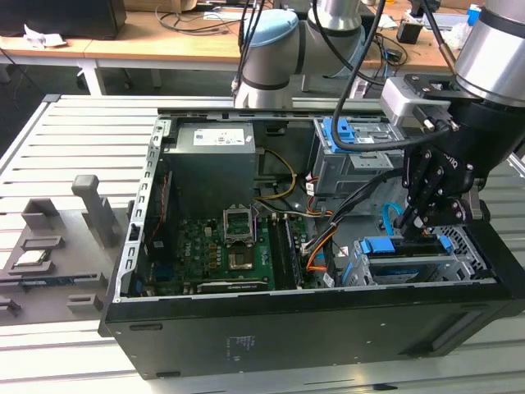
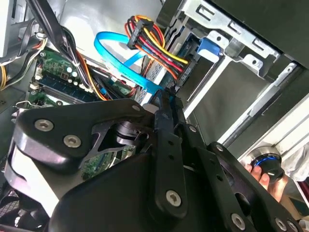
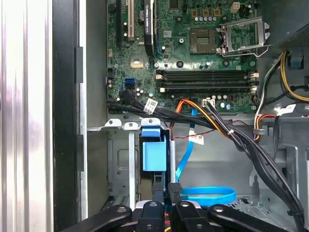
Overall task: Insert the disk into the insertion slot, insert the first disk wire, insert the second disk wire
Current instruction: 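Insert the second disk wire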
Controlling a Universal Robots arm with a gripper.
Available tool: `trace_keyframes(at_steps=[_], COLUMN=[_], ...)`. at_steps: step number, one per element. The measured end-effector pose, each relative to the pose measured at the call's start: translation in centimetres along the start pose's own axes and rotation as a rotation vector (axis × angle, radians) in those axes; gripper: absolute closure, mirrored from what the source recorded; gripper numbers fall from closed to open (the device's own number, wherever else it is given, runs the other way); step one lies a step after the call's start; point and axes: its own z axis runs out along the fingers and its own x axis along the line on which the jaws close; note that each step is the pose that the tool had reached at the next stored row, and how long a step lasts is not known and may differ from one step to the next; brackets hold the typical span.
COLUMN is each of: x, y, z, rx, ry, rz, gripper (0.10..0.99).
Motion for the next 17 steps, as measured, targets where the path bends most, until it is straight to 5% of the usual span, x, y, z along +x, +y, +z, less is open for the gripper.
trace_keyframes(at_steps=[17], x=[0.14], y=[-0.21], z=[0.98], rx=[0.0], ry=[0.0005], rz=[0.0], gripper=[0.918])
